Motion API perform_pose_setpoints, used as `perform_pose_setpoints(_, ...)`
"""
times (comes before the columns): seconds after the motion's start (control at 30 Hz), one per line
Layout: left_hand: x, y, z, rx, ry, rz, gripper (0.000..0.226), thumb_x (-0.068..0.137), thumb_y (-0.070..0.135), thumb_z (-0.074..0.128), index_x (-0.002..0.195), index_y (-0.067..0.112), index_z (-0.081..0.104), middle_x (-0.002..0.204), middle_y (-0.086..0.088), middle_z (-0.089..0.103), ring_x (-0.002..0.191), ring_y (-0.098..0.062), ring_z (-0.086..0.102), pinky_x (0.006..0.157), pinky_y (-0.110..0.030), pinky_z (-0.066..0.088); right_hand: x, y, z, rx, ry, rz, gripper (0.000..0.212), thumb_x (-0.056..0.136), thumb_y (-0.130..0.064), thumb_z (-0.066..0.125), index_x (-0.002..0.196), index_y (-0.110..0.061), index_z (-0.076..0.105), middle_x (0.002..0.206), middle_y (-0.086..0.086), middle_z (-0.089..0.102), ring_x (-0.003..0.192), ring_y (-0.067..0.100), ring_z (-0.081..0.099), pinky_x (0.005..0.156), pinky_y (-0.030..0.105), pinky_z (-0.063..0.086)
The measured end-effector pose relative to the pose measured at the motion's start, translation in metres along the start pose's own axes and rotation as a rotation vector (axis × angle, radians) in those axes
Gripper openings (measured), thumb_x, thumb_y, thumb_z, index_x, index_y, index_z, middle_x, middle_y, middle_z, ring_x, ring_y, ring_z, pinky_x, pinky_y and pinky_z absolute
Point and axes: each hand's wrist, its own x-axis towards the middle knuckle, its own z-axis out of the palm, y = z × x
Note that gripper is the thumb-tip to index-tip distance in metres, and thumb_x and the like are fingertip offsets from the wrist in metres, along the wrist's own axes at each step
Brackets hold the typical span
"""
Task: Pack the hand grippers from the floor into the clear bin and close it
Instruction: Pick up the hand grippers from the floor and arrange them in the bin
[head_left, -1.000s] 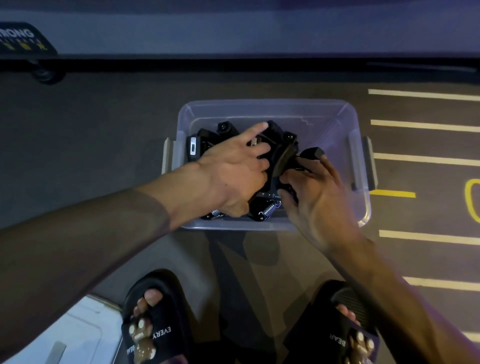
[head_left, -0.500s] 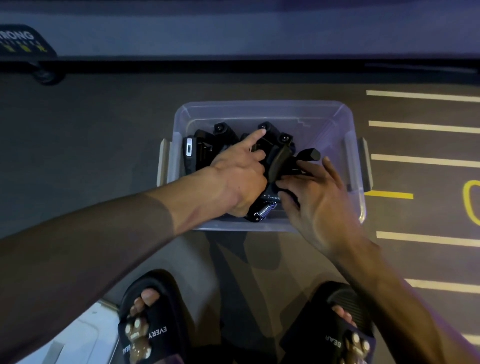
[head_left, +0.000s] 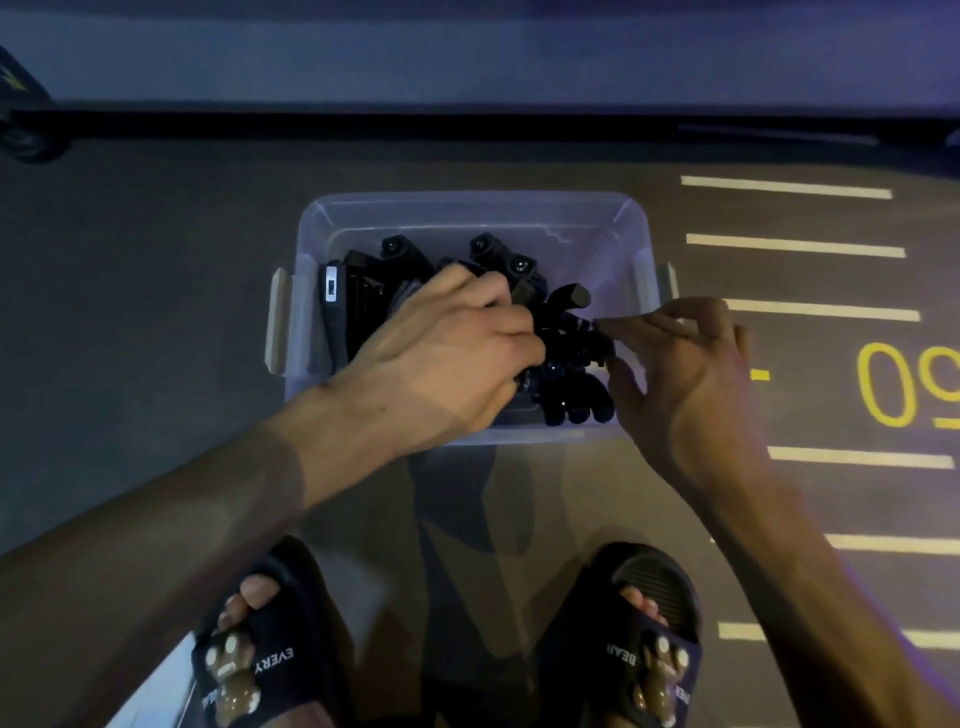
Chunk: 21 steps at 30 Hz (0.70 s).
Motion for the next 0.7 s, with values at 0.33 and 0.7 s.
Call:
perform_pose_setpoints(0.33, 0.042, 0.032, 0.025, 0.091, -0.203, -0.259, 0.031, 0.094, 0.055, 0.060, 0.098, 0.025, 0.064, 0.082, 0.006, 0.057, 0.110, -0.021, 0.047, 0.087, -0.033, 0.024, 0.023, 0.016, 0.009, -0.119, -0.134, -0.110, 0.026, 0.077, -0.035, 0.077, 0.102, -0.030, 0.074, 0.108, -0.009, 0.074, 0.133, 0.035, 0.040, 0.098, 0.055, 0.029)
perform_pose_setpoints(0.7, 0.051, 0.034, 0.033, 0.130, -0.152, -0.262, 0.020, 0.095, 0.045, 0.059, 0.094, 0.026, 0.065, 0.080, 0.007, 0.058, 0.105, -0.021, 0.052, 0.090, -0.035, 0.032, 0.027, 0.024, 0.010, -0.127, -0.155, -0.190, 0.027, 0.079, -0.039, 0.072, 0.102, -0.025, 0.075, 0.101, -0.006, 0.073, 0.136, 0.033, 0.039, 0.105, 0.055, 0.026)
